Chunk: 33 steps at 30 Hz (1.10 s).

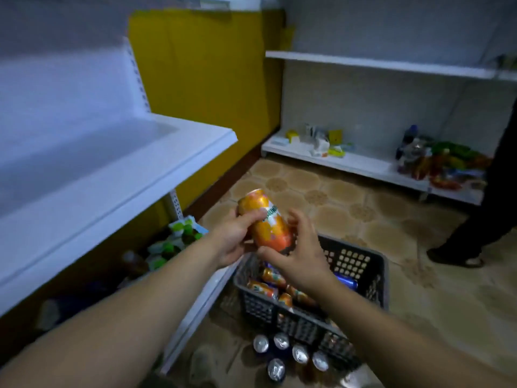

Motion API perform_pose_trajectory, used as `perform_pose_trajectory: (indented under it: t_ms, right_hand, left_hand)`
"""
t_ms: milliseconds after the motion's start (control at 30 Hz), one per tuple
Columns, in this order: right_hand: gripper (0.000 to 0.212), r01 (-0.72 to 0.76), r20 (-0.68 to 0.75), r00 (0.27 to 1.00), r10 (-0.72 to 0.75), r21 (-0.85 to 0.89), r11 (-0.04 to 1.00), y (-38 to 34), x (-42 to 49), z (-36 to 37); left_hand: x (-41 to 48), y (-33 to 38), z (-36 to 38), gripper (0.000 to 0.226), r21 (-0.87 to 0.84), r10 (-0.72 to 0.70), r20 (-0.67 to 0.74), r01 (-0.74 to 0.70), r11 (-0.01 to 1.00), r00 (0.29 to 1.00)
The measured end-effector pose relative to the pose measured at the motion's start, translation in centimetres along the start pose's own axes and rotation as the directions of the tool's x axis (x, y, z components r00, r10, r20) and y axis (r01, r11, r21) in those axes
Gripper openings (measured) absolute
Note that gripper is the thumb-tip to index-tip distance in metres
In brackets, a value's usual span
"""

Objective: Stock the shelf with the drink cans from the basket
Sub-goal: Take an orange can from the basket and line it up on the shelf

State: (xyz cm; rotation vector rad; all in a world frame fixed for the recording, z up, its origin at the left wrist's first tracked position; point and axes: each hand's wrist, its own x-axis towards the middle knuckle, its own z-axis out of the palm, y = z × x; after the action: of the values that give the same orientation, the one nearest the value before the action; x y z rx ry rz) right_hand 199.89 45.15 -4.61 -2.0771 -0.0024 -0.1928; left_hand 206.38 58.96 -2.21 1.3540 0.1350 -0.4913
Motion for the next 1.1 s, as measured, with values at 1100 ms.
perform_pose_trajectory:
  t_ms: [1100]
  right_hand:
    - [0.077,0.787,0.822,0.463,-0.330,-0.210,0.580,-29.6,-8.7,29.9]
  left_hand:
    - [-40.6,4.9,-31.1,0.080,0.384,0.397,-0.779,-0.131,0.914,0.485]
